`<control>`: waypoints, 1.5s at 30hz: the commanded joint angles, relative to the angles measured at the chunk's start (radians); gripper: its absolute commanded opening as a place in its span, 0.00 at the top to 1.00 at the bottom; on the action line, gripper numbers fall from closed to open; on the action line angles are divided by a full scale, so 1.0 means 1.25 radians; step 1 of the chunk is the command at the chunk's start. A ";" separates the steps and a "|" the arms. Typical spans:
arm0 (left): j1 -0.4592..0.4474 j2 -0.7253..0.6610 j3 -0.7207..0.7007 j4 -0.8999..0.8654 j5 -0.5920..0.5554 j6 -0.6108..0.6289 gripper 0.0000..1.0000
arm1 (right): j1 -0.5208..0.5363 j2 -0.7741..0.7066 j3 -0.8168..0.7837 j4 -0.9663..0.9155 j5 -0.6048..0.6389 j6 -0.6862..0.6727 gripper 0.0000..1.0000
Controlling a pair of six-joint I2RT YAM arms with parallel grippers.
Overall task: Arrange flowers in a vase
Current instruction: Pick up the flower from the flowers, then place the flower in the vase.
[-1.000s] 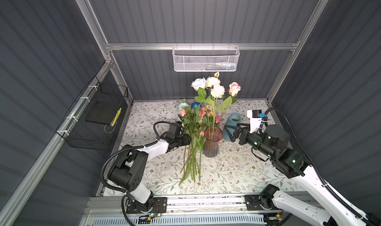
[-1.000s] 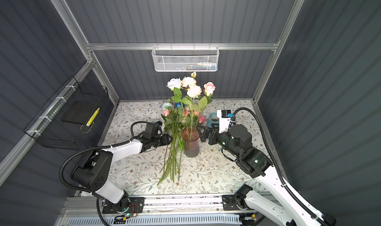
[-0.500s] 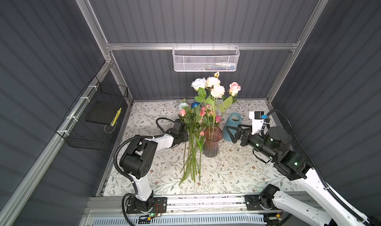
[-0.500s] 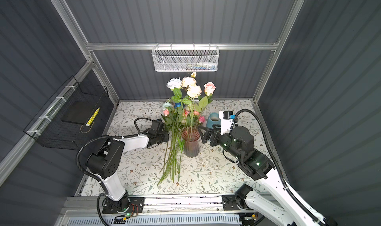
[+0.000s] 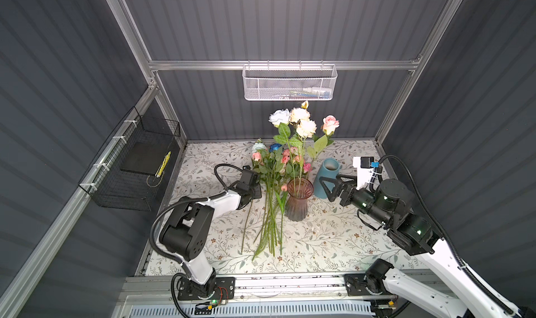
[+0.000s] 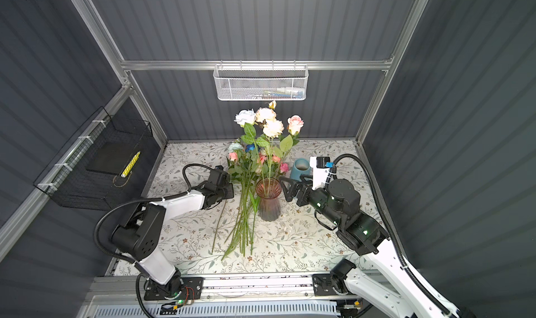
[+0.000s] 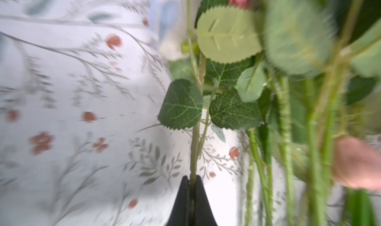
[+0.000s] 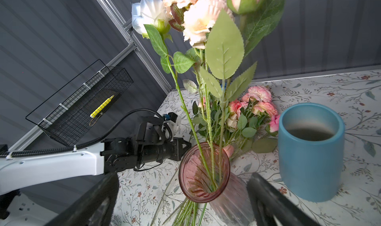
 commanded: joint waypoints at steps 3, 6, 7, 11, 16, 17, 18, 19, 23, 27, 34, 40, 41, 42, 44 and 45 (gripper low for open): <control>0.001 -0.184 -0.022 -0.072 -0.105 0.009 1.00 | -0.002 -0.022 0.004 0.000 0.009 0.008 0.01; 0.001 -0.285 -0.014 -0.111 -0.115 0.017 1.00 | -0.002 -0.033 0.004 0.008 0.007 0.010 0.01; 0.001 -0.320 -0.008 -0.121 -0.103 0.021 1.00 | -0.002 -0.038 0.003 0.014 0.003 0.009 0.01; 0.001 -0.443 0.009 -0.100 0.031 0.056 1.00 | -0.003 -0.062 -0.018 0.065 -0.046 -0.003 0.01; 0.001 -0.573 0.008 0.010 0.336 0.101 1.00 | -0.001 -0.034 0.006 0.122 -0.216 -0.030 0.01; 0.001 -0.585 0.010 0.027 0.397 0.105 1.00 | -0.001 -0.012 0.024 0.122 -0.272 -0.034 0.01; 0.001 -0.593 0.012 0.047 0.480 0.108 1.00 | 0.004 0.016 0.046 0.125 -0.320 -0.035 0.01; 0.001 -0.599 0.013 0.067 0.534 0.103 1.00 | 0.017 0.046 0.067 0.127 -0.351 -0.038 0.01; 0.001 -0.586 0.015 0.160 0.719 0.052 1.00 | 0.097 0.146 0.133 0.150 -0.367 -0.065 0.01; 0.000 -0.556 0.004 0.274 0.848 -0.029 1.00 | 0.111 0.207 0.143 0.253 -0.393 -0.018 0.01; -0.020 -0.520 0.005 0.342 0.945 -0.066 1.00 | 0.115 0.274 0.171 0.331 -0.417 0.014 0.03; -0.097 -0.477 0.045 0.243 0.938 0.016 1.00 | 0.117 0.330 0.193 0.386 -0.435 0.037 0.17; -0.099 -0.472 0.045 0.241 0.934 0.016 1.00 | 0.118 0.335 0.198 0.387 -0.437 0.037 0.21; -0.099 -0.468 0.044 0.242 0.930 0.014 1.00 | 0.119 0.337 0.201 0.388 -0.438 0.039 0.28; -0.099 -0.470 0.045 0.230 0.910 0.020 1.00 | 0.119 0.334 0.200 0.386 -0.429 0.037 0.45; -0.099 -0.471 0.045 0.224 0.900 0.024 1.00 | 0.119 0.330 0.197 0.385 -0.424 0.036 0.54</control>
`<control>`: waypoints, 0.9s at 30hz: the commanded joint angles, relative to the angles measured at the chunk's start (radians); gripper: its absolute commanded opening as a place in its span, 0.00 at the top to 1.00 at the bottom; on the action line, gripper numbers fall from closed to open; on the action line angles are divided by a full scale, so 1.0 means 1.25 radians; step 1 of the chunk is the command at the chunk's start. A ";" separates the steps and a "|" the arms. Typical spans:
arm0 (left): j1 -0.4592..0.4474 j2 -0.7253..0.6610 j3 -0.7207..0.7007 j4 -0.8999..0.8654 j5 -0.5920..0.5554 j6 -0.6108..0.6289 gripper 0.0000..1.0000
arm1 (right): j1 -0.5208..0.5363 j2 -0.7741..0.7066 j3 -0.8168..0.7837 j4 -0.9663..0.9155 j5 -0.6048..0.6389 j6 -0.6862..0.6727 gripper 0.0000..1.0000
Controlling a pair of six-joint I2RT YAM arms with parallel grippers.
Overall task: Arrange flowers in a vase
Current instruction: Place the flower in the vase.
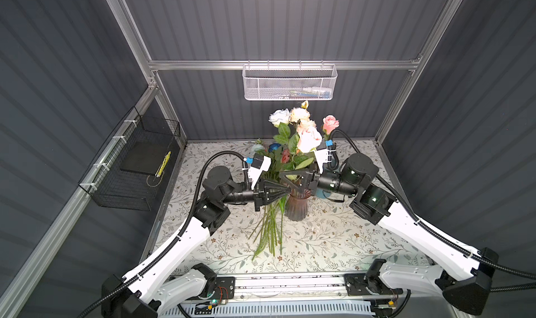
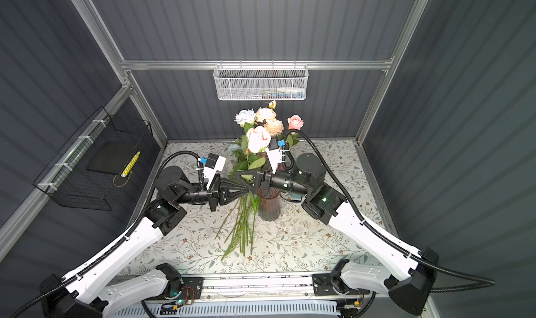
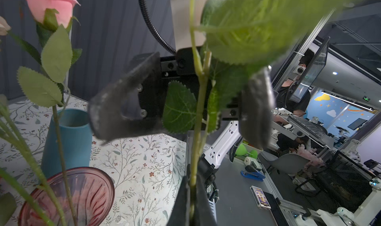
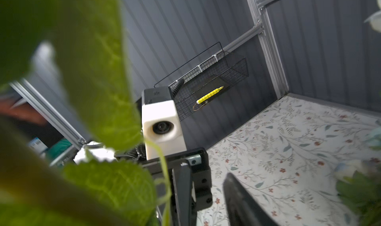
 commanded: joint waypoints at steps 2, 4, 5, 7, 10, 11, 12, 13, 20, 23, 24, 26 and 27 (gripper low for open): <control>0.000 -0.009 0.034 -0.034 -0.027 0.029 0.89 | 0.004 -0.019 0.017 0.015 0.005 -0.007 0.69; 0.000 -0.011 0.031 -0.042 -0.051 0.031 0.56 | 0.005 -0.032 0.018 -0.012 0.027 -0.014 0.86; 0.000 -0.011 0.031 -0.045 -0.062 0.032 0.40 | 0.005 -0.038 0.020 -0.028 0.034 -0.021 0.91; 0.000 -0.014 0.032 -0.063 -0.091 0.036 0.01 | 0.005 -0.065 0.035 -0.085 0.058 -0.044 0.99; 0.000 -0.031 0.046 -0.126 -0.168 0.067 0.00 | 0.004 -0.103 0.074 -0.201 0.102 -0.091 1.00; 0.000 -0.043 0.047 -0.144 -0.208 0.076 0.00 | 0.002 -0.116 0.088 -0.241 0.124 -0.105 1.00; 0.000 -0.062 0.045 -0.164 -0.262 0.086 0.00 | 0.001 -0.129 0.108 -0.291 0.147 -0.123 1.00; 0.000 -0.084 0.042 -0.182 -0.316 0.097 0.00 | 0.001 -0.142 0.128 -0.337 0.180 -0.142 1.00; 0.001 -0.181 0.016 -0.255 -0.626 0.147 0.00 | -0.007 -0.183 0.282 -0.553 0.358 -0.258 1.00; 0.001 -0.186 0.012 -0.271 -0.667 0.148 0.00 | -0.008 -0.179 0.337 -0.587 0.423 -0.307 1.00; 0.000 -0.185 0.014 -0.276 -0.670 0.148 0.00 | -0.009 -0.175 0.355 -0.592 0.437 -0.323 1.00; 0.001 -0.179 0.017 -0.287 -0.673 0.147 0.00 | -0.013 -0.163 0.389 -0.598 0.460 -0.347 1.00; 0.001 -0.177 0.016 -0.290 -0.672 0.145 0.00 | -0.014 -0.154 0.408 -0.603 0.463 -0.358 1.00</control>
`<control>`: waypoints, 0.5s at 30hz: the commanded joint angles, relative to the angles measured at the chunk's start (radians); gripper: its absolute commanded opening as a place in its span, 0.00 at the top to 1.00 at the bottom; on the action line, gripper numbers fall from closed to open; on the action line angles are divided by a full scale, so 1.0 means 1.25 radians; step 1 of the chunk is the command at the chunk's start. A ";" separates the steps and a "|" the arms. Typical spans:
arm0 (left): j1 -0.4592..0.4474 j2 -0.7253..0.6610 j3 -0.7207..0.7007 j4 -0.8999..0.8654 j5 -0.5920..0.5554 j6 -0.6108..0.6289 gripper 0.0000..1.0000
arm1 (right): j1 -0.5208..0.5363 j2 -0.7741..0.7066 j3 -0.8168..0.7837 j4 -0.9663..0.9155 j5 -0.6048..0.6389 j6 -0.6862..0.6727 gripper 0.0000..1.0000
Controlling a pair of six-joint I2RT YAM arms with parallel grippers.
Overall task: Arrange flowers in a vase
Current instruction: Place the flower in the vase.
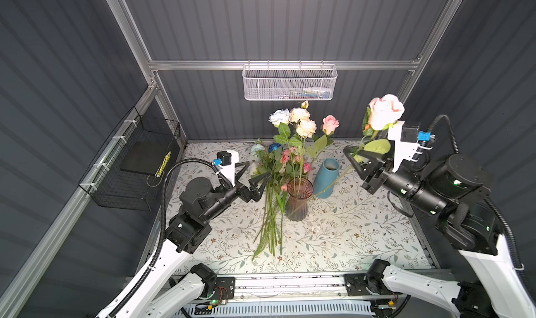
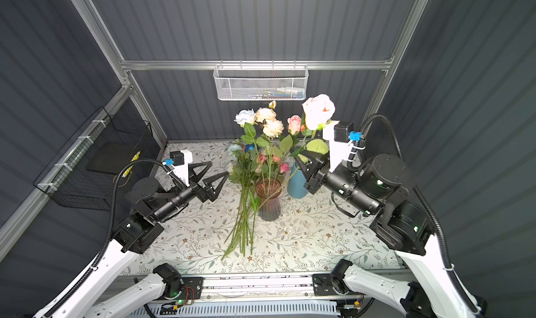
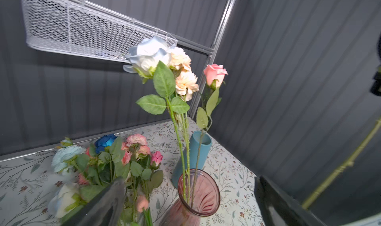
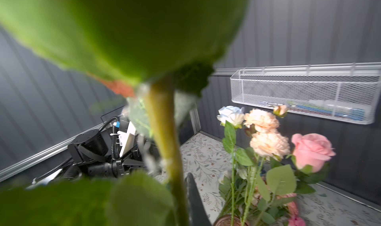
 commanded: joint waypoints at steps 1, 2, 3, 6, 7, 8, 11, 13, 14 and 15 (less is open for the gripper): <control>0.000 0.008 0.005 -0.042 -0.048 0.018 0.00 | -0.007 0.034 0.053 -0.062 0.073 -0.079 1.00; 0.000 0.009 0.005 -0.043 -0.048 0.016 0.00 | -0.008 0.043 0.068 -0.063 0.078 -0.086 1.00; 0.000 0.009 0.003 -0.044 -0.048 0.015 0.00 | -0.012 0.054 0.079 -0.063 0.081 -0.095 1.00; 0.000 0.010 0.001 -0.044 -0.051 0.011 0.00 | -0.033 0.083 0.097 -0.055 0.083 -0.112 1.00; 0.000 0.011 -0.001 -0.042 -0.050 0.008 0.00 | -0.045 0.093 0.100 -0.048 0.075 -0.111 1.00; 0.000 0.011 -0.001 -0.042 -0.050 0.008 0.00 | -0.058 0.102 0.102 -0.041 0.068 -0.109 1.00; 0.000 0.011 -0.004 -0.042 -0.050 0.002 0.00 | -0.091 0.129 0.112 -0.026 0.040 -0.100 1.00; 0.000 0.008 -0.009 -0.040 -0.049 -0.001 0.00 | -0.106 0.160 0.114 -0.019 0.025 -0.093 1.00; -0.001 0.008 -0.011 -0.040 -0.050 -0.002 0.00 | -0.109 0.167 0.111 -0.013 0.024 -0.092 1.00; 0.000 0.007 -0.014 -0.039 -0.050 -0.003 0.00 | -0.111 0.172 0.101 -0.005 0.024 -0.090 1.00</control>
